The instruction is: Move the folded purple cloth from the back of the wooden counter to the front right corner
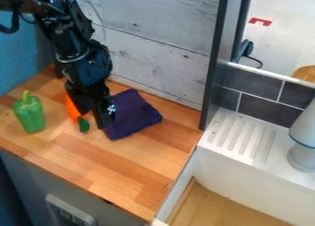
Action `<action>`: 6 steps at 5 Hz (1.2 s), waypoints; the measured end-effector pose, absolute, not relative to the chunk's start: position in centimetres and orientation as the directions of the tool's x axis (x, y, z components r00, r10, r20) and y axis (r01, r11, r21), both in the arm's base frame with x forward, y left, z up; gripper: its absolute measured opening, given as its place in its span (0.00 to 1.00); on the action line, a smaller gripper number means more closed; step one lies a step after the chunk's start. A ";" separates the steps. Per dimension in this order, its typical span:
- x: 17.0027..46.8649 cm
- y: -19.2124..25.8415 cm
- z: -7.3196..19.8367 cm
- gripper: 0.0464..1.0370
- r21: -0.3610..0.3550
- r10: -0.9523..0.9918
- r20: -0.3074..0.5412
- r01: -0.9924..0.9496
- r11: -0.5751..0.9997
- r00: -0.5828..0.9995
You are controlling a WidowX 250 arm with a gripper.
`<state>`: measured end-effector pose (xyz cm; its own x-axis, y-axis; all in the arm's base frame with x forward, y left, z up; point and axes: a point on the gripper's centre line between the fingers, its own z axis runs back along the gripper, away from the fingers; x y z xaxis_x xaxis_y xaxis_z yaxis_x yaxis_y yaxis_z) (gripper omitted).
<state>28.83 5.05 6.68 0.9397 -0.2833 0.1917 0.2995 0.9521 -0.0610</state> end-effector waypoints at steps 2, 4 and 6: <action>31.1 5.5 5.5 0.97 -0.060 -0.256 0.227 0.276 0.959 0.940; 34.1 7.3 5.7 0.97 0.085 -0.208 0.317 0.190 0.978 0.926; 37.9 8.2 4.1 0.97 0.152 -0.202 0.322 0.160 0.975 0.925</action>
<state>37.94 8.24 4.15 0.9250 -0.2020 0.3220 0.1600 0.9753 0.1522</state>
